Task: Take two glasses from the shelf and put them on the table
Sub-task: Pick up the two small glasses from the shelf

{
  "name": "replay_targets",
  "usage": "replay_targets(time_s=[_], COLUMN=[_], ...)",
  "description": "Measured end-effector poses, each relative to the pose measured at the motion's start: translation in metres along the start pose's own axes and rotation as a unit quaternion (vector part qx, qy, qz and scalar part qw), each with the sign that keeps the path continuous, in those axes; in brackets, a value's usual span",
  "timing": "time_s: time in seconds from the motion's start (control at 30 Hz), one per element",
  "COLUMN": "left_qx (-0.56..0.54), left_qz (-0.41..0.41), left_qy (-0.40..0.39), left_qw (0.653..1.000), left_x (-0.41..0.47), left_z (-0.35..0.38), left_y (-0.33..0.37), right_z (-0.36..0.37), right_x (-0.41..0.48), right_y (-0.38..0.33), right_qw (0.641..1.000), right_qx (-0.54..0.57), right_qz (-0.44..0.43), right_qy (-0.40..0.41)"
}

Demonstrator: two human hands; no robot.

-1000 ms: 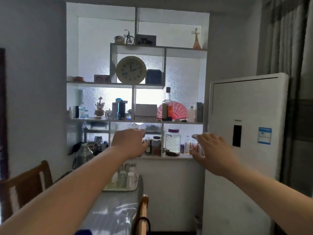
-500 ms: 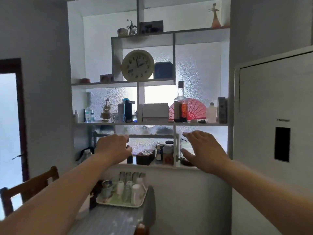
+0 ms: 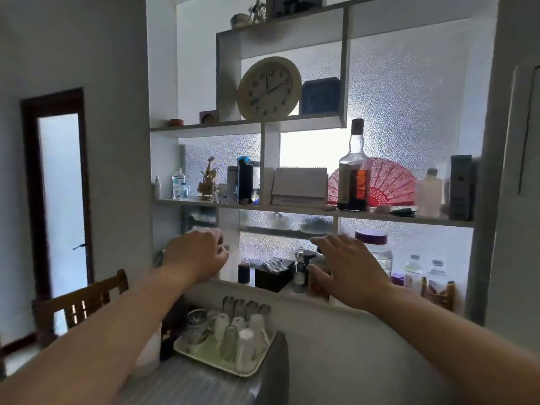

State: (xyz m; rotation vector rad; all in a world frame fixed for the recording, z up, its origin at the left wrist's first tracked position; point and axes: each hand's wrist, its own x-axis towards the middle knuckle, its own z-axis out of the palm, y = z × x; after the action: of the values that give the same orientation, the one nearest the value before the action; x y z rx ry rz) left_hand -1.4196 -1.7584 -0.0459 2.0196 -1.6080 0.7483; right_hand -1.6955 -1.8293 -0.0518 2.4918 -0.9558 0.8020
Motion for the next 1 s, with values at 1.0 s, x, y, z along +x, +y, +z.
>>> replay_targets(time_s=[1.0], left_qx=[0.096], left_qz=[-0.172], left_qy=[-0.004], left_qw=[0.98], left_x=[0.254], left_z=[0.223], left_y=[-0.152], right_z=[0.311], right_x=[0.38], right_y=[0.076], right_qw=[0.983], right_qx=[0.15], right_qz=[-0.104], right_qy=[0.017])
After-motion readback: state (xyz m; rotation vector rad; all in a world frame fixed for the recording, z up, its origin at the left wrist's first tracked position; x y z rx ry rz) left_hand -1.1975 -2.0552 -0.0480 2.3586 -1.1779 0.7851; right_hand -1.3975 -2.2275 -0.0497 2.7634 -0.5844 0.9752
